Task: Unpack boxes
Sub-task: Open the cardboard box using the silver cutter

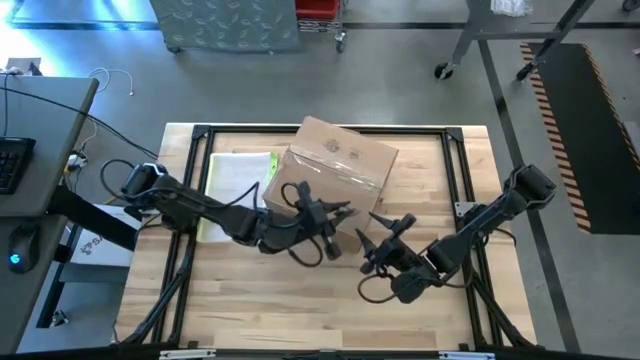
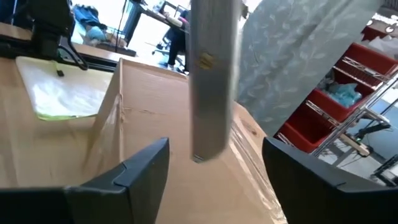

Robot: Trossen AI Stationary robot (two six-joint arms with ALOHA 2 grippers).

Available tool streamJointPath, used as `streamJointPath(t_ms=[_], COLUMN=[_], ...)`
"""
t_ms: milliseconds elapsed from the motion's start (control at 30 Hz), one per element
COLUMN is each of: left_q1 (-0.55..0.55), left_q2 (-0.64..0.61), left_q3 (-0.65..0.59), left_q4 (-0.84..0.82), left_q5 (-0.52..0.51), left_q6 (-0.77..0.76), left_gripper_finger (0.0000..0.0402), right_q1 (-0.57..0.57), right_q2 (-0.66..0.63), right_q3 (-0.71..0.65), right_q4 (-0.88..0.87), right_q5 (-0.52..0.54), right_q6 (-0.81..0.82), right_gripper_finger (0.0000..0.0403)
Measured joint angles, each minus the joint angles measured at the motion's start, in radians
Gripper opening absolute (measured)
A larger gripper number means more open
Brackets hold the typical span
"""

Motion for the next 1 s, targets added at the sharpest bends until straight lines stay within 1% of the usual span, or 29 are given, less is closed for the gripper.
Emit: streamJointPath(t_ms=[100,333,433,600,667,1000], left_q1=[-0.008,-0.014,-0.015,-0.014,-0.014,-0.014], left_q2=[-0.011,-0.018,-0.023,-0.049,-0.063,-0.083], left_q3=[0.0,0.001,0.001,0.001,0.001,0.002], left_q4=[-0.009,-0.008,-0.008,-0.026,-0.028,-0.031], left_q5=[-0.018,-0.052,-0.051,-0.018,0.0,0.014], left_q6=[0.017,0.054,0.06,0.07,0.074,0.085], left_gripper_finger=[0.0041,0.0041,0.0041,0.0041,0.0041,0.0041], right_q1=[0.0,0.0,0.0,0.0,0.0,0.0], right_q2=[0.0,0.0,0.0,0.0,0.0,0.0], right_q3=[0.0,0.0,0.0,0.0,0.0,0.0], right_q4=[-0.001,-0.004,-0.006,-0.008,-0.008,-0.012], right_q5=[0.001,-0.003,-0.066,-0.232,-0.315,-0.729], right_q6=[-0.002,-0.004,-0.004,-0.004,-0.004,-0.004], right_gripper_finger=[0.0252,0.0254,0.0254,0.0254,0.0254,0.0254])
